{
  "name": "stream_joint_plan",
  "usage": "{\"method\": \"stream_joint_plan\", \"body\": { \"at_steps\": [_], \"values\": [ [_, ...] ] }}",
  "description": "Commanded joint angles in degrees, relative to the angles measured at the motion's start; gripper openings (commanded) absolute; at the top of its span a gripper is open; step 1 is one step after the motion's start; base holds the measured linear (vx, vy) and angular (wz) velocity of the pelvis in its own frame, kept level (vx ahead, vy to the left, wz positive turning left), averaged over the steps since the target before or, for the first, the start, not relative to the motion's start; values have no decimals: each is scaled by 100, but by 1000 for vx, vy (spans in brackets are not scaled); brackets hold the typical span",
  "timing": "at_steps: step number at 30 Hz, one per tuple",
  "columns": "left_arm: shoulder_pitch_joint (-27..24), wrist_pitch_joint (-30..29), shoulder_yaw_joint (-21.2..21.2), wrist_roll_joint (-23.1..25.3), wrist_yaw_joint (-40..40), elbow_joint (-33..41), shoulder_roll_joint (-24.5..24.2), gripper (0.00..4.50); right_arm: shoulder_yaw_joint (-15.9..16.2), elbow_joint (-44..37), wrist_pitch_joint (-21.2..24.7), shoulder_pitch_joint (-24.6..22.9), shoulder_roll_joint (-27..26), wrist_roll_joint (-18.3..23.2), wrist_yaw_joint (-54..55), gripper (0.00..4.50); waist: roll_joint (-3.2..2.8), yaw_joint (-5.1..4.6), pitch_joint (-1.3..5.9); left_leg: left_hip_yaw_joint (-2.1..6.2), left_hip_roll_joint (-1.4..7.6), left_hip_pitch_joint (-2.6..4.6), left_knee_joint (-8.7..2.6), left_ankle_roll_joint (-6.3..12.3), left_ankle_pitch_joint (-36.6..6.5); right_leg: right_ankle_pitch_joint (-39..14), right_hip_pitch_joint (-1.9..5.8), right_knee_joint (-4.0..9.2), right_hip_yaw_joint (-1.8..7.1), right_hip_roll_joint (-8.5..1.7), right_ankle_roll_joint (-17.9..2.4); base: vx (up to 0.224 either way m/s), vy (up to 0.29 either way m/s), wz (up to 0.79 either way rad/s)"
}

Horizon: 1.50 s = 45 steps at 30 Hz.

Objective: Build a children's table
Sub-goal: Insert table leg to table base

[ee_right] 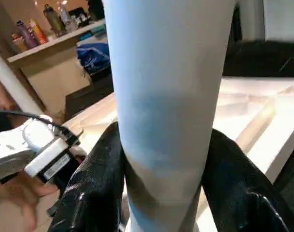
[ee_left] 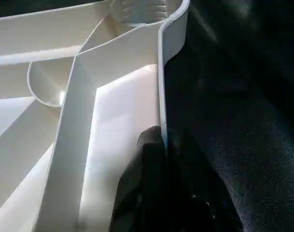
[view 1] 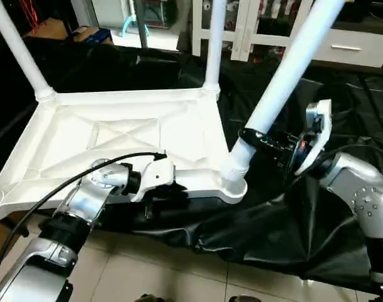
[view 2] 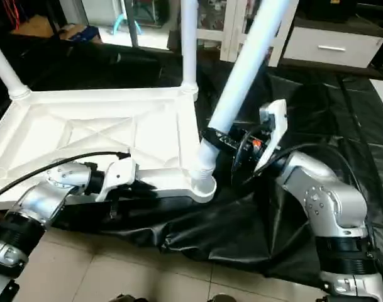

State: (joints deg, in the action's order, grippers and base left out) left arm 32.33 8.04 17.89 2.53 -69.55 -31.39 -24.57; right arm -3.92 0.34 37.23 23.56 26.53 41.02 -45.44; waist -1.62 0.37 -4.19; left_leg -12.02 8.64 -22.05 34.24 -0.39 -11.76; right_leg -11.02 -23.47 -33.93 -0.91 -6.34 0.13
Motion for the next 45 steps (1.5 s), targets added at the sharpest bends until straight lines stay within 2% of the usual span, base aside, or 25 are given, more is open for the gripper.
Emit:
{"method": "stream_joint_plan", "body": {
  "at_steps": [1, 3, 6, 10, 11, 15, 16, 23, 31, 38, 45],
  "values": [
    [-160, -50, 213, -28, -72, -4, 77, 1, 60, 7, 62, 55, -24, 8, -42, 184, 72, -5, 258, 152, 413, 148, -480, 447, -803, -434, 189, 320, 135, -191, -1552, 0, 0, 0],
    [-188, -137, 193, -37, -80, 87, 66, 1, 101, 45, 73, 57, -47, -44, -3, 184, 87, 0, 252, 150, 410, 139, -480, 436, -773, -380, 194, 313, 142, -192, -1535, 0, 0, 0],
    [-235, -277, 165, -57, -115, 228, 52, 1, 133, 128, 97, 65, -53, -146, 60, 184, 73, 1, 237, 146, 413, 150, -487, 421, -752, -333, 180, 313, 141, -184, -1555, 0, 0, 0],
    [-269, -334, 164, -58, -132, 312, 35, 1, 222, 271, -78, 83, -44, -445, 134, 184, 79, -7, 228, 143, 405, 135, -487, 402, -724, -251, 189, 305, 142, -181, -1573, 0, 0, 0],
    [-276, -360, 165, -60, -140, 337, 31, 1, 204, 343, -118, 116, -88, -485, 204, 184, 61, -6, 213, 141, 406, 142, -495, 391, -775, -318, 177, 318, 145, -187, -1574, 0, 0, 0],
    [-291, -411, 167, -62, -153, 391, 11, 1, 235, 425, -205, 138, -99, -591, 243, 184, 63, -9, 194, 148, 421, 144, -507, 352, -848, -435, 176, 325, 151, -188, -1560, 0, 0, 0],
    [-297, -432, 168, -60, -159, 416, -1, 1, 268, 448, -248, 146, -85, -676, 225, 184, 40, -6, 190, 148, 419, 145, -509, 349, -845, -424, 174, 323, 152, -187, -1563, 0, 0, 0],
    [-293, -452, 187, -35, -166, 454, -25, 1, 581, 341, -502, 215, 6, -1050, -17, 184, 36, -20, 165, 145, 427, 156, -531, 264, -1001, -576, 161, 342, 161, -185, -1536, 0, 0, 0],
    [-285, -468, 192, -3, -120, 462, -13, 1, 1094, -202, -812, 29, 199, -1372, -437, 184, 52, -8, 174, 141, 433, 155, -520, 336, -893, -388, 172, 324, 167, -195, -1537, 0, 0, 0],
    [-282, -446, 190, 19, -88, 445, -12, 1, 1141, -366, -934, -167, 180, -1429, -497, 184, 58, -2, 167, 142, 435, 154, -521, 379, -900, -383, 172, 331, 171, -195, -1555, 0, 0, 0],
    [-258, -400, 193, 39, -57, 386, 4, 1, 1187, -233, -1143, -240, -147, -1537, -323, 184, 40, -16, 166, 143, 434, 155, -528, 347, -937, -393, 160, 331, 171, -194, -1558, 0, 0, 0]
  ]
}}
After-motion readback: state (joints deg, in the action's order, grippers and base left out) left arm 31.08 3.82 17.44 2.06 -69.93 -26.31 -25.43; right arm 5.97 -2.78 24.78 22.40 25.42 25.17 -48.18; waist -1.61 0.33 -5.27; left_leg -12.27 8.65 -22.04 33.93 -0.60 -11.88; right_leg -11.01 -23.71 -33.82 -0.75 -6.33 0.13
